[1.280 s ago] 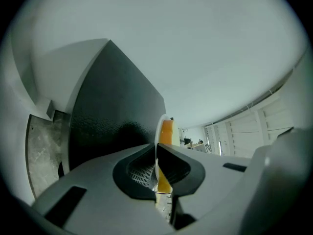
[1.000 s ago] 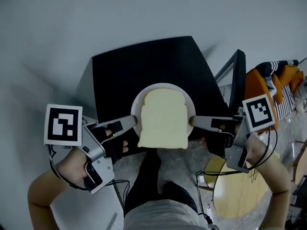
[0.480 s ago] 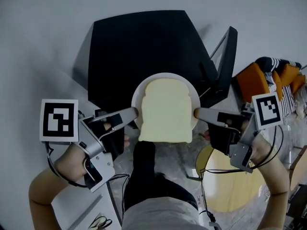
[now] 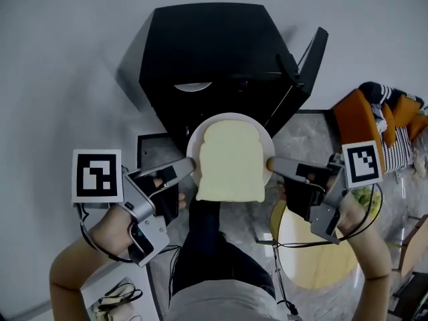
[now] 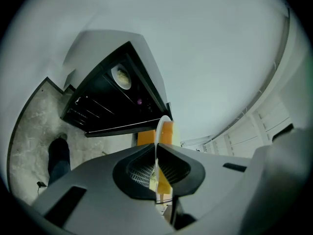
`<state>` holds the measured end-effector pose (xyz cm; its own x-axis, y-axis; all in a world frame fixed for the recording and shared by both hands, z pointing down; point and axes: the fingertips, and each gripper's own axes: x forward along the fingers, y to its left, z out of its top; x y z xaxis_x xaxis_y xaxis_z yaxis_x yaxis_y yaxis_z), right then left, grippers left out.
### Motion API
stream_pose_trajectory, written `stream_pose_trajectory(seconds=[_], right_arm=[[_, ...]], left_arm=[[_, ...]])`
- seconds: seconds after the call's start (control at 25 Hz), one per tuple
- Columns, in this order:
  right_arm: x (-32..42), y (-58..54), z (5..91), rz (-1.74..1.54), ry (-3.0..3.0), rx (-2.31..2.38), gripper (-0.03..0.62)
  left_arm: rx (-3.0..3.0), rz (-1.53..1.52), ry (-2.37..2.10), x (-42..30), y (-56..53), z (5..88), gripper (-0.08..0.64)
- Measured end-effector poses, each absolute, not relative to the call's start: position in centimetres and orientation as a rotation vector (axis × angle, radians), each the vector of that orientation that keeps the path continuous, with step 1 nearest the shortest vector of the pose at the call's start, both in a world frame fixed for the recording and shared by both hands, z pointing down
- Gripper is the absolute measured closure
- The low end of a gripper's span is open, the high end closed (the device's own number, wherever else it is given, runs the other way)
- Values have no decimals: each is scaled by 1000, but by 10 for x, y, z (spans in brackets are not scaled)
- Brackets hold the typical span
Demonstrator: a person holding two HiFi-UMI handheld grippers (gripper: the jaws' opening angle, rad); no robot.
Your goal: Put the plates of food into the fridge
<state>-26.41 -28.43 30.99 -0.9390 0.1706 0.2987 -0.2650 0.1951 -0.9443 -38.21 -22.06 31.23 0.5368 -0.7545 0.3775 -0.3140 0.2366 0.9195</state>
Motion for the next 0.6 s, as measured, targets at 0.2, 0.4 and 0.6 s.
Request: stream_pose_trajectory(seconds=[0.2,0.4,0.6], right_arm=[[-261,-281,314,1792,-2146,93,574],[-257,-280,322,1803,-2159,129,572],[-256,-275,322,1894,-2158,116,572]], left_arm=[[1344,-399,-1057,-378,-213,315,538],[1334,-453,-1096,-374,-210,311,538],[1331,-498,-1117,-374,-209,308,541]])
